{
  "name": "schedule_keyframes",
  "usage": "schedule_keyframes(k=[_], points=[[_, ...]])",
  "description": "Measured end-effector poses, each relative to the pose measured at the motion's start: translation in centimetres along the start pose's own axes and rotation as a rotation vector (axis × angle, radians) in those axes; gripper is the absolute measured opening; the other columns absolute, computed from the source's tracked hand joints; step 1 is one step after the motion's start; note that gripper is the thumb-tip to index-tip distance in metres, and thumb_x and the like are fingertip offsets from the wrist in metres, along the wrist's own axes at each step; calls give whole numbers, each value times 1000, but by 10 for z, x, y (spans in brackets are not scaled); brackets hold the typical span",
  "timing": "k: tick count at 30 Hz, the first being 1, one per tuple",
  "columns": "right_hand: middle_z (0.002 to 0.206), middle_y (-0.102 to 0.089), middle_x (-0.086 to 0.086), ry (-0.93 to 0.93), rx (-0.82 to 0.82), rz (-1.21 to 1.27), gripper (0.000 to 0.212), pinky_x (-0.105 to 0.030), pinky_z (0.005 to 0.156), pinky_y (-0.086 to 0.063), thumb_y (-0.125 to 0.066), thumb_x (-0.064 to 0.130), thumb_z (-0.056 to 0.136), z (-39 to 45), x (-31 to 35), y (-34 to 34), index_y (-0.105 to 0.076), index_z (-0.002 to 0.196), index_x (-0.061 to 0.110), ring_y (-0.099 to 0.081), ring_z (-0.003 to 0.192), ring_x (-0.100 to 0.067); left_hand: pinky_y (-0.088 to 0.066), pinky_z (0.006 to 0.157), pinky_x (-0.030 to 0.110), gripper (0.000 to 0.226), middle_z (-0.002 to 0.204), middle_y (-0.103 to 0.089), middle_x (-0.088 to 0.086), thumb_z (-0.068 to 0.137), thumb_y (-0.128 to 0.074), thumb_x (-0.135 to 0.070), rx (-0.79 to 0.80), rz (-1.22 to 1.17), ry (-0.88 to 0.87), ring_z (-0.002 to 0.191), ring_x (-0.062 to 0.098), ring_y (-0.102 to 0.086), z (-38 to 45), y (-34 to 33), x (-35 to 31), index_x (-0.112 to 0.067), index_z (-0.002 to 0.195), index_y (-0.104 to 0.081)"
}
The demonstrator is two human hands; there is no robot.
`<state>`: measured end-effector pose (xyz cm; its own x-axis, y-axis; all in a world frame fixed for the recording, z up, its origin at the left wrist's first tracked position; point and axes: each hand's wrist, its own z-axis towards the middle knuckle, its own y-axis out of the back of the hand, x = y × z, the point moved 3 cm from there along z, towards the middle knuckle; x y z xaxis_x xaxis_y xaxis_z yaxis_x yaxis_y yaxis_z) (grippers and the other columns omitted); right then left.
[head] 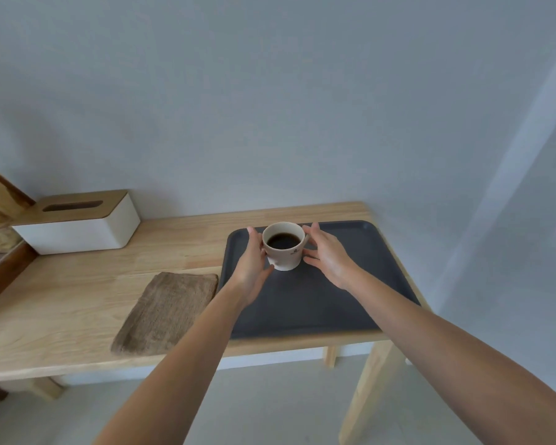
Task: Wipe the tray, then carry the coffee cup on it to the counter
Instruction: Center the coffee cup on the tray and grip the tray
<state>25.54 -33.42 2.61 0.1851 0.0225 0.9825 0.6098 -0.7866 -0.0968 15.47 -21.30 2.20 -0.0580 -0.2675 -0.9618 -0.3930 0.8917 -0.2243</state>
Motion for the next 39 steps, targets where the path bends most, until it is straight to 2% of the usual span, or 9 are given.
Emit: schedule_keyframes(k=[4, 8, 12, 19, 22, 25, 27, 31, 39], points=[[138, -52, -1, -12, -22, -23, 49, -36, 98, -44, -29, 47, 100, -6, 1, 22, -54, 132, 19, -56, 120, -28, -31, 109, 32, 53, 99, -68, -35, 92, -17, -67, 12, 1, -16, 98, -21, -54, -7, -22, 8, -47, 96, -65], [139, -54, -3, -17, -9, -52, 54, -38, 99, -45, -28, 50, 100, -9, 0, 38, -52, 135, 18, -58, 118, -27, -31, 111, 32, 51, 105, -66, -35, 93, -17, -66, 21, 15, -17, 108, -15, -51, -13, -38, 17, -45, 108, -60], [137, -57, -5, -16, -1, -68, 53, -41, 101, -46, -28, 50, 100, -13, -2, 49, -53, 135, 18, -58, 117, -26, -32, 110, 31, 47, 99, -67, -37, 94, -16, -65, 11, 18, -35, 96, -22, -56, -20, -51, 23, -46, 105, -58], [139, -54, -7, -23, 34, -84, 53, -45, 103, -45, -29, 47, 100, -17, -2, 57, -50, 138, 16, -54, 123, -28, -26, 117, 38, 45, 112, -55, -32, 92, -16, -67, -55, 39, -43, 120, -4, -42, -35, -64, 24, -49, 105, -55], [137, -56, -8, 13, 44, -141, 51, -43, 101, -47, -29, 45, 101, -20, -3, 63, -50, 137, 16, -59, 119, -27, -24, 117, 40, 58, 128, -50, -28, 91, -16, -70, -107, 89, -32, 134, 4, -35, -39, -60, 24, -40, 126, -51], [123, -65, -8, 221, -128, -595, 41, -33, 93, -49, -32, 35, 102, -26, -1, 86, -53, 132, 16, -63, 106, -21, -22, 119, 40, 65, 153, -36, -10, 94, -28, -62, -374, 406, -106, 142, 11, -31, -42, -34, 15, -25, 147, -35], [130, -61, -9, 343, -257, -922, 39, -30, 95, -43, -36, 26, 101, -30, -8, 107, -49, 136, 14, -56, 119, -25, -24, 117, 40, 55, 154, -35, 2, 99, -37, -44, -486, 763, -201, 142, 20, -33, -39, -3, 10, -17, 147, -35], [158, -24, -10, 201, -276, -1280, 50, -49, 117, -17, -33, 27, 102, -32, -34, 142, -26, 149, 10, -15, 148, -31, -13, 117, 55, 52, 158, -26, 11, 101, -32, -27, -483, 1312, -50, 147, 29, -18, -21, 59, 18, -11, 150, -24], [161, -15, -12, 31, -270, -1226, 49, -56, 117, -14, -23, 23, 104, -45, -44, 155, -15, 152, 20, -9, 148, -33, -11, 117, 55, 47, 148, -41, 16, 100, -31, -10, -369, 1432, -82, 136, 33, -38, -7, 78, 33, -12, 146, -35]])
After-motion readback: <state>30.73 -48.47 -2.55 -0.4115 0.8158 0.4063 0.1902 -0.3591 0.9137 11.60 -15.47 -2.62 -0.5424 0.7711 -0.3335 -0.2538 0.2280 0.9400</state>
